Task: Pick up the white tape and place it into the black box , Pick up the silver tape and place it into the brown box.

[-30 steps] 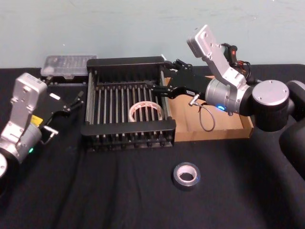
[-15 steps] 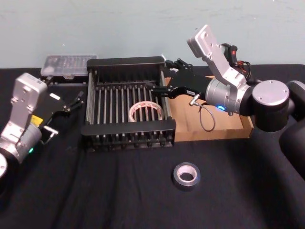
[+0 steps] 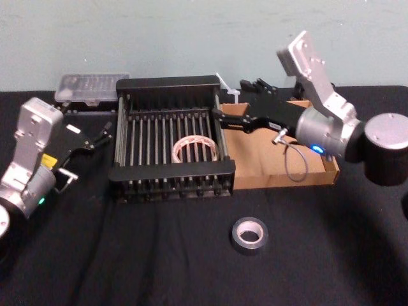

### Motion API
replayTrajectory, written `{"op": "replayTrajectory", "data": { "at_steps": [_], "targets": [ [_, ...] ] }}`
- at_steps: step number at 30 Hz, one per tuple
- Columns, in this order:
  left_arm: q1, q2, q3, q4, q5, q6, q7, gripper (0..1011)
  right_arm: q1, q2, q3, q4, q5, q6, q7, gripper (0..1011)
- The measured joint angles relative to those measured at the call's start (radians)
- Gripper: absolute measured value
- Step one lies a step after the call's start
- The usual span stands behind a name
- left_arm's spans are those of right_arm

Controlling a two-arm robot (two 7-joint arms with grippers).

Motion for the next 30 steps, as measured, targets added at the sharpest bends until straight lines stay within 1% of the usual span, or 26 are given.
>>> {"op": "replayTrajectory", "data": {
  "at_steps": [2,3,5,6,8,9,12,13,15,16,18,19,21,24,30],
  "targets": [
    [0.0,0.0,0.0,0.0,0.0,0.0,0.0,1001,-0.019,0.015,0.007,-0.028,0.007,0.008,-0.001,1002],
    [0.0,0.0,0.0,0.0,0.0,0.0,0.0,1001,-0.039,0.032,0.014,-0.056,0.014,0.014,-0.002,1002],
    [0.0,0.0,0.0,0.0,0.0,0.0,0.0,1001,-0.056,0.047,0.02,-0.082,0.021,0.021,-0.003,1002],
    [0.0,0.0,0.0,0.0,0.0,0.0,0.0,1001,-0.079,0.066,0.028,-0.112,0.029,0.027,-0.004,1002],
    [0.0,0.0,0.0,0.0,0.0,0.0,0.0,1001,-0.1,0.085,0.036,-0.141,0.036,0.033,-0.005,1002],
    [0.0,0.0,0.0,0.0,0.0,0.0,0.0,1001,-0.123,0.105,0.045,-0.168,0.044,0.038,-0.007,1002],
    [0.0,0.0,0.0,0.0,0.0,0.0,0.0,1001,-0.158,0.135,0.061,-0.209,0.057,0.044,-0.009,1002],
    [0.0,0.0,0.0,0.0,0.0,0.0,0.0,1001,-0.184,0.156,0.071,-0.234,0.065,0.047,-0.01,1002],
    [0.0,0.0,0.0,0.0,0.0,0.0,0.0,1001,-0.205,0.174,0.08,-0.255,0.072,0.05,-0.01,1002],
    [0.0,0.0,0.0,0.0,0.0,0.0,0.0,1001,-0.231,0.195,0.088,-0.278,0.079,0.053,-0.011,1002],
    [0.0,0.0,0.0,0.0,0.0,0.0,0.0,1001,-0.255,0.213,0.097,-0.299,0.086,0.056,-0.012,1002],
    [0.0,0.0,0.0,0.0,0.0,0.0,0.0,1001,-0.278,0.229,0.103,-0.317,0.092,0.059,-0.014,1002],
    [0.0,0.0,0.0,0.0,0.0,0.0,0.0,1001,-0.301,0.244,0.109,-0.337,0.099,0.064,-0.016,1002],
    [0.0,0.0,0.0,0.0,0.0,0.0,0.0,1001,-0.35,0.271,0.119,-0.376,0.114,0.074,-0.02,1002],
    [0.0,0.0,0.0,0.0,0.0,0.0,0.0,1001,-0.407,0.304,0.12,-0.421,0.132,0.09,-0.019,1002]
  ]
}}
